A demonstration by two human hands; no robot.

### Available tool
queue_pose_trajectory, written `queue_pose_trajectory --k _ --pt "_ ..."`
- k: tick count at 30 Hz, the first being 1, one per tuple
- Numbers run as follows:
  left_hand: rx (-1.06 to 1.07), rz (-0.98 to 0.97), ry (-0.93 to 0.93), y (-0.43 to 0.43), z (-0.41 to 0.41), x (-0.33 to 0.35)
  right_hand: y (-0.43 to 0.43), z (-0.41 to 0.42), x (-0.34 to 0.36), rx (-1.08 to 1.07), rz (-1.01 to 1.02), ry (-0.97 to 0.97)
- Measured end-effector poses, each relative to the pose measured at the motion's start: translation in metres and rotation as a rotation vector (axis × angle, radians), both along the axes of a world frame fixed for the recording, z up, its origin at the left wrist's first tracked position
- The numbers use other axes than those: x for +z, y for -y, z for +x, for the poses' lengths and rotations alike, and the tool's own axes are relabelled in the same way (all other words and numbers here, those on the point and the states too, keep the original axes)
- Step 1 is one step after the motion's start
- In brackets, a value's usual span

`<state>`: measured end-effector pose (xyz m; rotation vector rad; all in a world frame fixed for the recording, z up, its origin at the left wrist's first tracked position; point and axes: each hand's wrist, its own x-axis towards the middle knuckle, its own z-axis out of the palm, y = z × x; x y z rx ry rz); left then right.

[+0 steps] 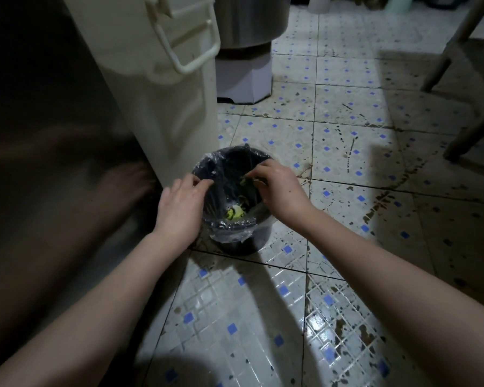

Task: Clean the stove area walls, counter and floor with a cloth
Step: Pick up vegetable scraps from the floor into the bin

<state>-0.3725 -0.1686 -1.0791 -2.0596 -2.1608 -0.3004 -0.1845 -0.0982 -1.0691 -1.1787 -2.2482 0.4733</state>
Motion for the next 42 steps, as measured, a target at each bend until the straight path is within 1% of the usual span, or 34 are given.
queue_pose_trajectory --k 5,12,18,20,24,28,33,38,42 --pt "-0.004 -0.018 0.013 0.003 0.000 0.001 0.001 0.002 -0.006 0.007 0.005 0.055" --pt "-0.042 -0.028 0.043 0.000 0.012 0.002 0.006 0.025 -0.009 -0.081 0.034 0.095" --pt "-0.060 -0.045 0.044 -0.006 0.025 0.005 0.016 0.047 -0.011 -0.152 0.060 0.168" --pt "-0.075 -0.051 0.069 -0.007 0.033 0.008 0.019 0.053 -0.011 -0.170 0.056 0.192" --pt "-0.097 -0.087 0.090 -0.011 0.045 0.026 0.024 0.063 0.001 -0.161 0.054 0.280" --pt "-0.078 -0.121 0.087 -0.028 0.056 0.068 0.026 0.068 0.034 -0.181 0.024 0.285" --pt "-0.112 -0.097 0.077 -0.044 0.066 0.148 0.022 0.073 0.102 -0.226 -0.042 0.307" --pt "-0.122 -0.177 0.086 -0.056 0.073 0.244 0.009 0.081 0.194 -0.295 -0.127 0.285" --pt "-0.121 -0.218 0.098 -0.065 0.077 0.327 0.003 0.086 0.285 -0.282 -0.166 0.293"
